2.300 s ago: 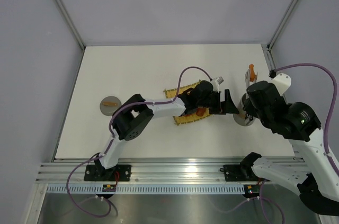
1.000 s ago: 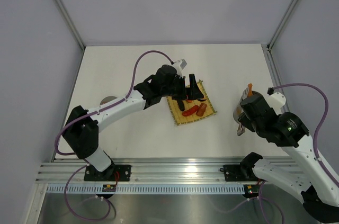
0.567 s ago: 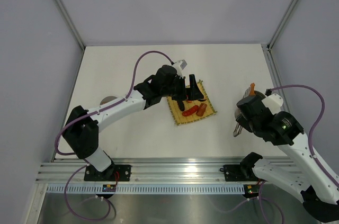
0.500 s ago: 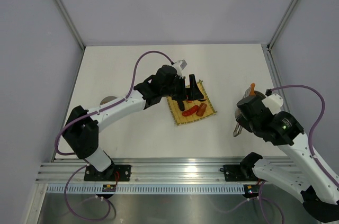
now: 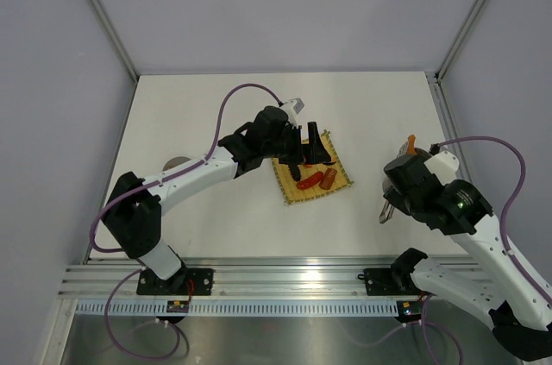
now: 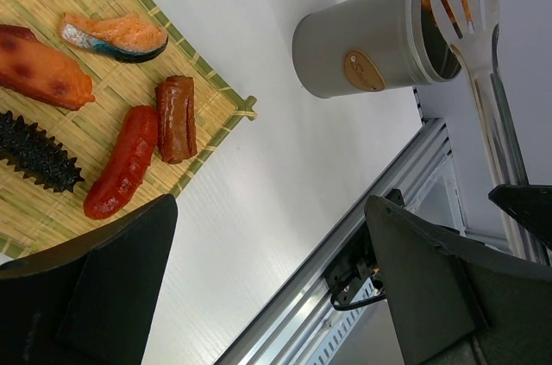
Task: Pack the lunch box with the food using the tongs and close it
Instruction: Place the fake food in the packing box.
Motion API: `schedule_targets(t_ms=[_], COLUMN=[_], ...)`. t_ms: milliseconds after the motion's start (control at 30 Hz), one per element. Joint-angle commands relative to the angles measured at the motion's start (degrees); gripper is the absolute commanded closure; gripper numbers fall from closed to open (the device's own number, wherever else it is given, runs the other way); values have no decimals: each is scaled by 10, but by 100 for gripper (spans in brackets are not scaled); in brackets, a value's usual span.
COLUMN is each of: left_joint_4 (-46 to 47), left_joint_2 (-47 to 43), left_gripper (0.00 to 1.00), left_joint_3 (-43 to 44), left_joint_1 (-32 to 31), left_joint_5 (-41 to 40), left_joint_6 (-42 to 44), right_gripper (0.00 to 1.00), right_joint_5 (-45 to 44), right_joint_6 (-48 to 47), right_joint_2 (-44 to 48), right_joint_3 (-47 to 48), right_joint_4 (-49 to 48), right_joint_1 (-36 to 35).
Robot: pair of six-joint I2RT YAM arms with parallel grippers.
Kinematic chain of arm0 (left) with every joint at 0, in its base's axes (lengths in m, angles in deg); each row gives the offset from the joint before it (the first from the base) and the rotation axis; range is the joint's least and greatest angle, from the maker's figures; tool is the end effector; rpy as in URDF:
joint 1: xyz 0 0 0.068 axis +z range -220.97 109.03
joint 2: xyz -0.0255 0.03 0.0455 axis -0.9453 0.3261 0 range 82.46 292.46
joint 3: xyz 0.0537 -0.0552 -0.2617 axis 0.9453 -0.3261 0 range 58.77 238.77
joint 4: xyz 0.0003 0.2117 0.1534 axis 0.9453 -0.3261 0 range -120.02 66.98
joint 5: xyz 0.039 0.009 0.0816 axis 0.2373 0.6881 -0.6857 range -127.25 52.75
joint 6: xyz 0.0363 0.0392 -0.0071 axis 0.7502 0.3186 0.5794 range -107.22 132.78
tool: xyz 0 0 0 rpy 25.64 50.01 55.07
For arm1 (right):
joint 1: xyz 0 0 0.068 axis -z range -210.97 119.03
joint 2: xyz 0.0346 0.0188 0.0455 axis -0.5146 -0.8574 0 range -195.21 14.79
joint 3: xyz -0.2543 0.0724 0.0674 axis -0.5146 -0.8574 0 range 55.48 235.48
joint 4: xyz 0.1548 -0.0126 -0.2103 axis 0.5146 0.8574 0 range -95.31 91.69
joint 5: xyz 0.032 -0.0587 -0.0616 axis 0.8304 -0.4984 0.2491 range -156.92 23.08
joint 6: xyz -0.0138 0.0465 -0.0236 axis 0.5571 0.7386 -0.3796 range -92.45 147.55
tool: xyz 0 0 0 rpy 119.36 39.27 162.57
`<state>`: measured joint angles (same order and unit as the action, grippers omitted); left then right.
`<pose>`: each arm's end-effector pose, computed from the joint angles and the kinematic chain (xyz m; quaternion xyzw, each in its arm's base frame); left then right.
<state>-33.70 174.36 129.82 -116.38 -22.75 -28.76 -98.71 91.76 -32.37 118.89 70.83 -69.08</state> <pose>0.2545 -0.2709 0.2896 0.0909 0.8630 -0.4133 0.2758 0.0989 0.0539 0.3431 0.2790 0.8887 0.0287 0.3627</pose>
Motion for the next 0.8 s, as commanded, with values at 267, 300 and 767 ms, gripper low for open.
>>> schedule_targets(t_ms=[267, 300, 767], left_joint_4=[23, 24, 26], left_joint_2=[3, 3, 7], left_gripper=[6, 6, 6], left_joint_3=[11, 10, 7], left_joint_1=[2, 2, 2], left_joint_5=[10, 11, 16], left_joint_6=[2, 1, -2], right_gripper=[100, 100, 100], right_joint_5=[17, 19, -35], right_joint_6=[-34, -36, 25], right_joint_2=[8, 6, 38], right_joint_3=[39, 39, 58], right_joint_4=[110, 104, 176], right_joint_1=[-4, -4, -4])
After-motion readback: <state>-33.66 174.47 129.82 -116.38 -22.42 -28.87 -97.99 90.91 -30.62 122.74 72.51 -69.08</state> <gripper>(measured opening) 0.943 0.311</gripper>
